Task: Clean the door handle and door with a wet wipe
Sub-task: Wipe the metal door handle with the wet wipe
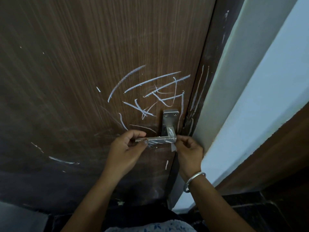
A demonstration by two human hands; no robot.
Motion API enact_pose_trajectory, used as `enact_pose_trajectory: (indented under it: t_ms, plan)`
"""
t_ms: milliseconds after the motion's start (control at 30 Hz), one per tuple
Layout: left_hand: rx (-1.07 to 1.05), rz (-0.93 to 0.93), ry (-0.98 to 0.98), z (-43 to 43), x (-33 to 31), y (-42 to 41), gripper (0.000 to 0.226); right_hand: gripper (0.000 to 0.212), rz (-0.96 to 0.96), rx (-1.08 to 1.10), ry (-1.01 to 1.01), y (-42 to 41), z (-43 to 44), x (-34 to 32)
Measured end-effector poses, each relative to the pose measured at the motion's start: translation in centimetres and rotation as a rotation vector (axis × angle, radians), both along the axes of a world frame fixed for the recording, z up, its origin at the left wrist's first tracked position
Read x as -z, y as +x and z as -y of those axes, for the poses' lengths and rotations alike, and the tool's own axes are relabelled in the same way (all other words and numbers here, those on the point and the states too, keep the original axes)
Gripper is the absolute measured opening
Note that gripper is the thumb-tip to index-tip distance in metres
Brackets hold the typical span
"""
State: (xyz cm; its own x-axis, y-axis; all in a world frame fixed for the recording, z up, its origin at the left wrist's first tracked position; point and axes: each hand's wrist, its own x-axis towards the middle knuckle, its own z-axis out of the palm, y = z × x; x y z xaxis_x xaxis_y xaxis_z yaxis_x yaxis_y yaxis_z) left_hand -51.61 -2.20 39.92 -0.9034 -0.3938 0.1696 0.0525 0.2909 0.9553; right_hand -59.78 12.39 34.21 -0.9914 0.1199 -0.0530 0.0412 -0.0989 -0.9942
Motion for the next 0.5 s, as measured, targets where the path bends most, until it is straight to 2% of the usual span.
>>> enact_pose_trajectory:
  t_ms: [100, 233, 400, 500]
  plan:
    - [-0.014, -0.02, 0.004, 0.0, -0.1, 0.1, 0.021, 0.022, 0.018, 0.019, -0.083, 0.3, 0.2, -0.1]
    - [-0.023, -0.022, 0.015, 0.2, 0.0, 0.4, 0.016, 0.017, -0.095, 0.064, -0.171, -0.2, 0.1, -1.3]
    - [0.002, -0.007, 0.043, 0.5, 0.1, 0.8, 0.018, 0.025, -0.228, 0.085, -0.083, 0.3, -0.1, -1.4]
    - [0.0, -0.005, 0.049, 0.5, 0.0, 0.8, 0.018, 0.024, -0.504, 0.109, 0.121, -0.2, -0.6, -2.8]
